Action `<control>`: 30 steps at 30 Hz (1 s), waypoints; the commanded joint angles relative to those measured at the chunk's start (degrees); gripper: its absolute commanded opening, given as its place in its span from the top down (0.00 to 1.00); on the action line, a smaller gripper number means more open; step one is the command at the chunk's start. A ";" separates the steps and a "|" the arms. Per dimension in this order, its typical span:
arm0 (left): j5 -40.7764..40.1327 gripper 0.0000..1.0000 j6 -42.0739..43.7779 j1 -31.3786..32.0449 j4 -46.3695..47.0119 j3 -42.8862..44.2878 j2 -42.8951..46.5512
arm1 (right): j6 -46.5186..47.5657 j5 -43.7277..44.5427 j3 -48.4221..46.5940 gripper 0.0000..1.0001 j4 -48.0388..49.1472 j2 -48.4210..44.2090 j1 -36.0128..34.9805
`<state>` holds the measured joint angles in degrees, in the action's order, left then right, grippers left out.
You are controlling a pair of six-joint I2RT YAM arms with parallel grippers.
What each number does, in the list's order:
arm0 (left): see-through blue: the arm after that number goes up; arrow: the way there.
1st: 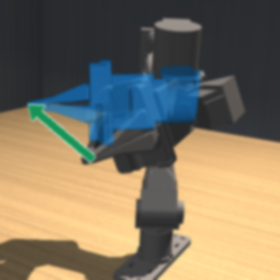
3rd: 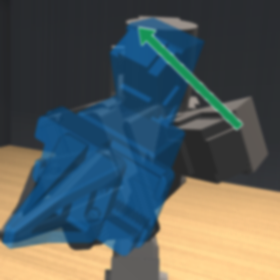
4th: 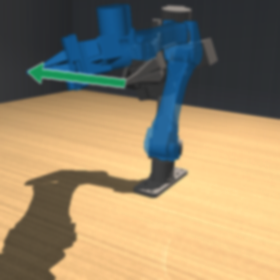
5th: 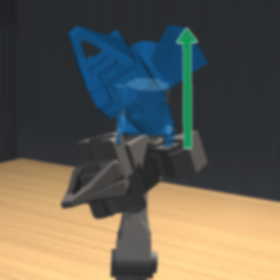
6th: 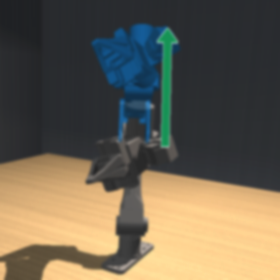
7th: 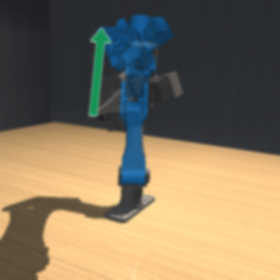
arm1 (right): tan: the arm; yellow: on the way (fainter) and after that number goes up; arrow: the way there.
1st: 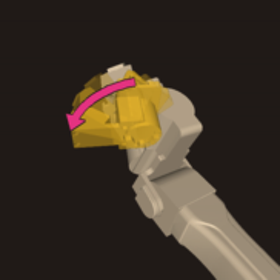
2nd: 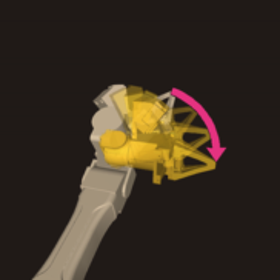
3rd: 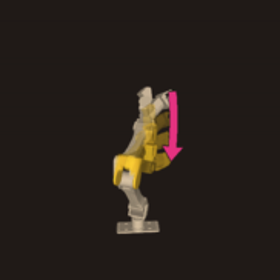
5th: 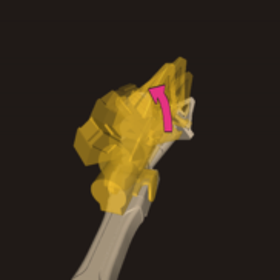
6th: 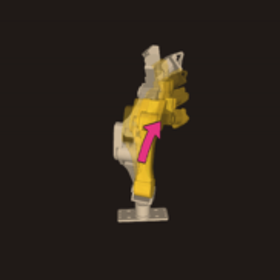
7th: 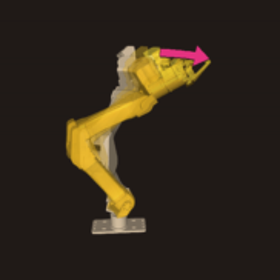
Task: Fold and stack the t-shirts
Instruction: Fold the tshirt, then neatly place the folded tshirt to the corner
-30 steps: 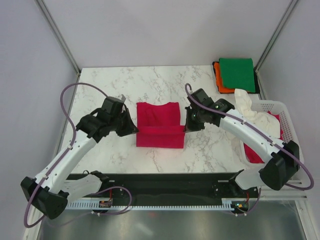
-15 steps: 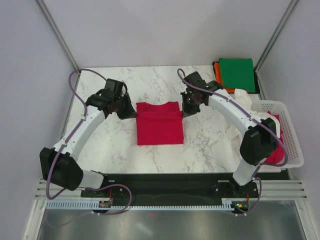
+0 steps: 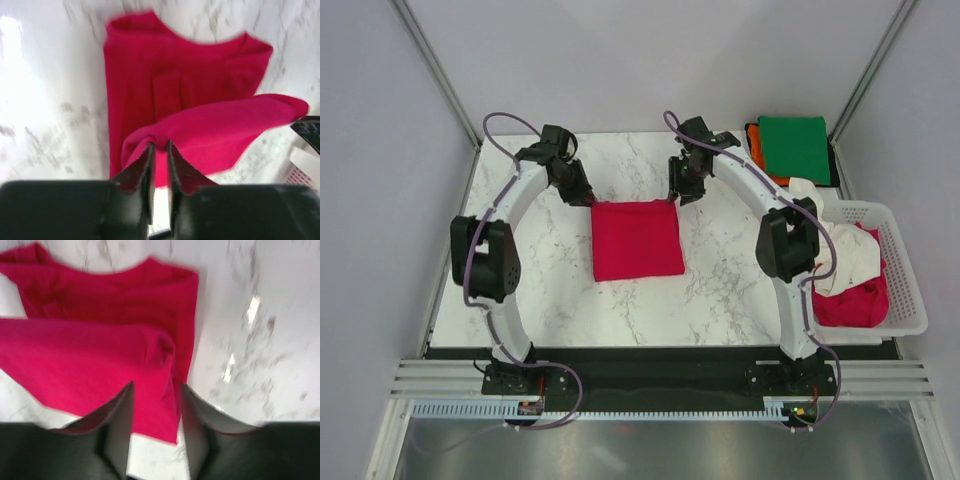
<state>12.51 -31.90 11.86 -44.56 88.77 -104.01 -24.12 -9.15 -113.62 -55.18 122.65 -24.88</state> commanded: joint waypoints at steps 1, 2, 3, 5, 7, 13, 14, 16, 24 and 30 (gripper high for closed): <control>1.99 0.68 4.83 -4.64 -3.05 12.97 -10.93 | 0.21 1.06 -15.34 0.46 -2.65 7.85 2.47; 2.60 0.55 5.00 -5.35 -4.73 16.66 -14.35 | -0.05 1.15 -18.10 0.20 -3.26 9.43 2.99; 3.74 0.43 5.18 -6.48 -6.23 23.05 -18.82 | -0.40 1.15 -20.39 0.15 -3.88 11.54 3.26; 6.29 0.39 6.58 -6.76 -11.93 29.32 -22.28 | -0.75 1.06 -21.21 0.12 -5.46 9.73 3.18; 4.64 0.38 7.47 -6.50 -13.89 32.35 -21.86 | -0.58 1.15 -14.74 0.12 -3.28 4.99 2.65; 3.13 0.40 7.55 -6.06 -8.27 12.60 -5.99 | -3.30 -4.11 23.15 0.12 15.87 -15.85 0.10; 3.04 0.41 7.73 -5.88 -7.74 9.61 -3.60 | -3.39 -4.99 27.71 0.12 18.67 -17.52 0.10; 2.87 0.42 8.26 -5.27 -6.25 0.64 1.85 | -2.52 -6.14 29.94 0.12 19.67 -18.15 0.36; 0.50 0.48 6.76 -5.09 -4.31 -24.59 29.19 | -1.46 -13.53 29.34 0.16 27.57 -12.10 4.49; -3.02 0.41 6.14 -5.18 -3.52 -32.95 44.03 | 0.21 -16.25 19.85 0.20 29.51 -1.73 5.37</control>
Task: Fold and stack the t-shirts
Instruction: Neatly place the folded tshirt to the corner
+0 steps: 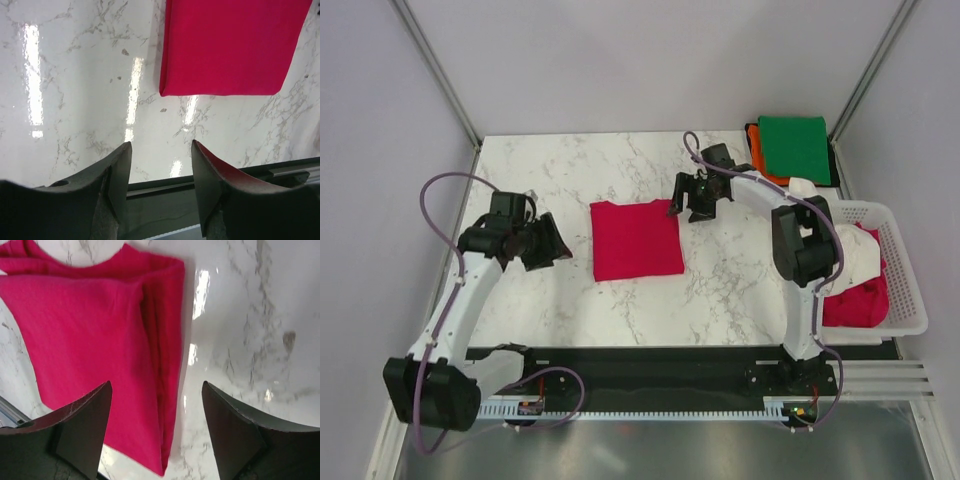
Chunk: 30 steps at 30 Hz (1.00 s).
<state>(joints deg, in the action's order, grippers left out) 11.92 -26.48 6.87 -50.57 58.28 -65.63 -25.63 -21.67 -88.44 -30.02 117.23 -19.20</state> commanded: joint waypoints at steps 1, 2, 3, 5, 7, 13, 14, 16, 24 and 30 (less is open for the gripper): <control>-1.13 0.38 1.25 -0.19 2.49 -3.17 7.08 | 1.98 -3.82 -6.47 0.20 4.10 5.01 -0.31; -0.59 0.30 1.60 -0.19 2.92 -3.87 9.00 | 2.77 -3.99 -8.30 0.20 4.18 7.20 -0.14; -0.41 0.19 1.87 -0.19 3.02 -5.27 10.85 | 3.04 -3.91 -9.11 0.21 4.09 8.27 -0.13; -1.02 0.12 1.87 -0.19 3.19 -6.86 15.95 | 3.30 -3.73 -11.12 0.21 4.09 11.07 0.21; -1.03 0.09 1.61 -0.19 2.93 -7.04 19.72 | 3.04 -3.64 -12.27 0.21 4.09 12.75 0.48; -0.94 0.11 -0.59 -0.19 3.54 -9.41 26.86 | 2.78 -5.39 -15.44 0.32 5.06 18.47 0.75; -0.85 0.11 -0.85 -0.19 3.89 -10.63 28.69 | 2.51 -5.92 -15.01 0.40 5.41 19.08 0.74; -0.32 0.12 -1.82 -0.19 4.68 -11.78 30.29 | 2.25 -7.06 -12.30 0.56 7.86 18.57 0.74; -1.28 0.16 -2.08 -0.11 5.04 -12.05 31.35 | 2.86 -12.08 -5.69 1.00 15.08 14.17 0.74; -1.12 0.17 -0.68 0.07 6.00 -10.73 30.74 | 9.79 0.73 -10.85 1.00 3.96 6.88 0.83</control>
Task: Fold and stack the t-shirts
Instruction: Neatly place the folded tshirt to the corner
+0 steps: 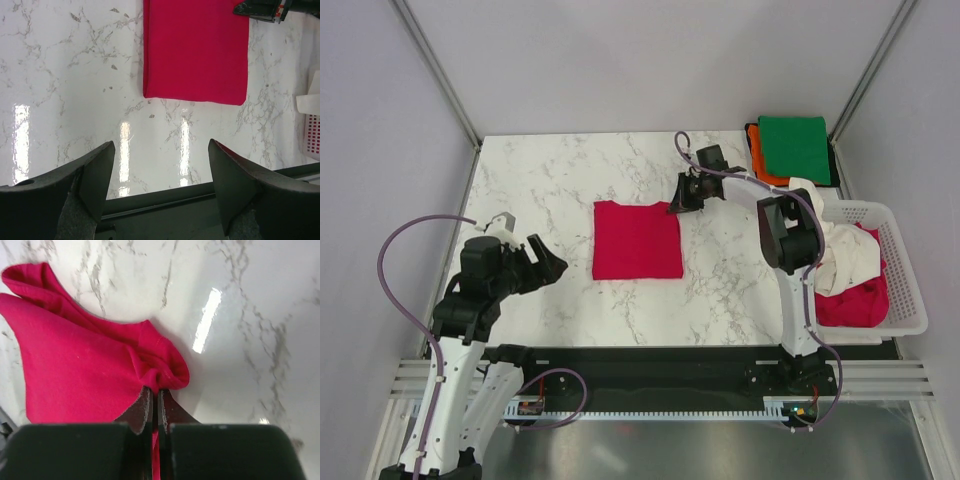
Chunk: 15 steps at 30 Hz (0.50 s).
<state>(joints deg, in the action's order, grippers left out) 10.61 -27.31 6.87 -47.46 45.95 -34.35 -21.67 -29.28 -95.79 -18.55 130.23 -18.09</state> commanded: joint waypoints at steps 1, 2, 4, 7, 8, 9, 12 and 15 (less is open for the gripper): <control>0.29 0.18 0.07 0.16 3.25 0.55 -0.72 | 7.07 10.97 -4.75 1.00 -9.65 -7.44 -0.37; 0.37 0.20 -0.28 0.24 3.60 0.37 -0.81 | 9.60 13.00 -5.98 1.00 -11.76 -7.97 -0.28; 0.20 0.20 -0.20 0.33 3.69 0.45 -0.72 | 11.90 19.24 -8.87 1.00 -16.95 -9.64 -0.20; -1.29 0.20 -0.46 0.86 4.13 0.10 -0.63 | 16.74 26.80 -11.17 1.00 -20.73 -12.27 -0.19; -1.30 0.20 -0.46 0.86 4.13 0.01 -0.81 | 18.40 28.90 -11.52 1.00 -21.44 -12.89 -0.11; -1.73 0.21 -0.64 0.86 4.13 -0.07 -0.90 | 19.38 32.06 -11.96 1.00 -21.79 -14.29 -0.11; -2.35 0.22 -0.81 0.86 4.13 0.01 -0.81 | 21.23 35.51 -13.10 1.00 -21.97 -16.93 0.51; -2.61 0.22 -0.81 0.86 4.13 -0.08 -1.07 | 25.00 38.15 -14.59 1.00 -21.88 -18.96 1.03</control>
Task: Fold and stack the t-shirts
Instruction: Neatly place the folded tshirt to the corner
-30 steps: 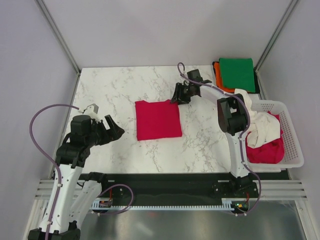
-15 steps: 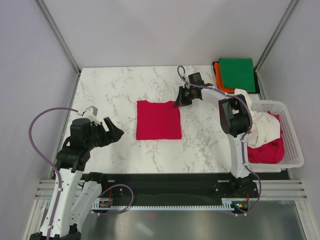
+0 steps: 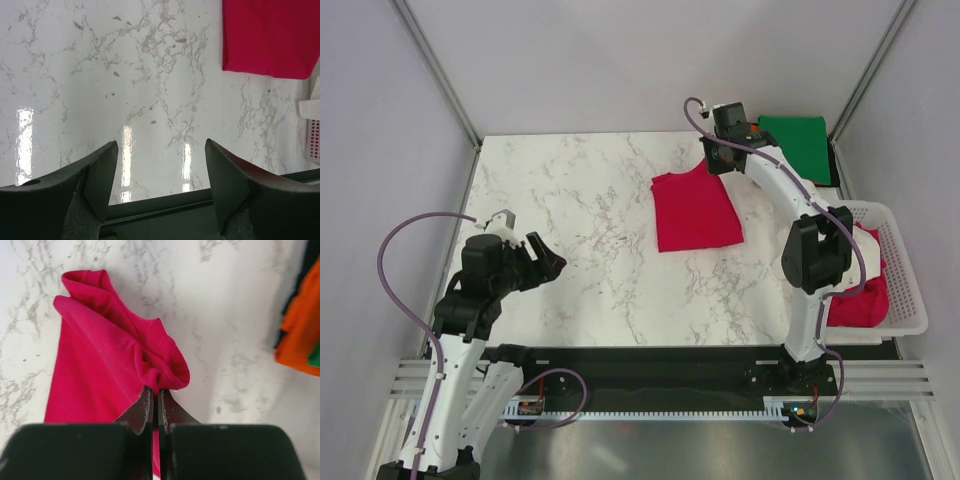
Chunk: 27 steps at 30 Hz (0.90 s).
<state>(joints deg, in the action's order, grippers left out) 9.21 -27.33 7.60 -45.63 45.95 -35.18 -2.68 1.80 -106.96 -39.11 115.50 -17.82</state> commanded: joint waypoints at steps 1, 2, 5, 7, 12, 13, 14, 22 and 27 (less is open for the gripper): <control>-1.30 0.23 -0.79 0.14 2.30 -0.16 -0.42 | 6.71 7.42 -3.87 1.00 -1.32 -4.49 1.21; -1.39 0.23 -0.88 0.14 2.30 -0.08 -0.42 | 7.16 7.95 -4.31 1.00 -1.32 -4.93 1.30; -1.65 0.24 -0.97 0.14 2.12 -0.16 -0.77 | 9.35 9.18 -6.50 1.00 -1.49 -6.08 2.00; -1.83 0.24 -0.97 0.14 2.12 -0.08 -1.21 | 10.49 9.71 -8.61 1.00 -1.67 -6.69 2.44; -2.62 0.25 -1.32 0.75 1.68 0.01 -1.65 | 11.73 10.15 -12.48 1.00 -1.76 -8.10 3.50; -2.71 0.25 -1.32 1.02 1.68 -0.07 -1.73 | 11.82 10.15 -12.92 1.00 -1.76 -8.27 4.11; -2.71 0.25 -1.32 1.10 1.68 -0.08 -1.74 | 11.99 10.15 -13.36 1.00 -1.84 -8.45 4.37; -2.71 0.26 -1.32 1.54 1.68 0.01 -2.53 | 12.43 10.32 -21.09 1.00 -2.19 -8.89 6.31; -2.89 0.26 -1.50 1.55 1.51 0.01 -2.96 | 13.57 10.06 -24.79 1.00 -2.11 -8.72 6.75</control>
<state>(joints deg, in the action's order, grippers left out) 7.46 -27.42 8.86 -45.63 45.93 -37.93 9.19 10.87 -127.70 -43.38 110.19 -11.35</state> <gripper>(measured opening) 0.743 0.029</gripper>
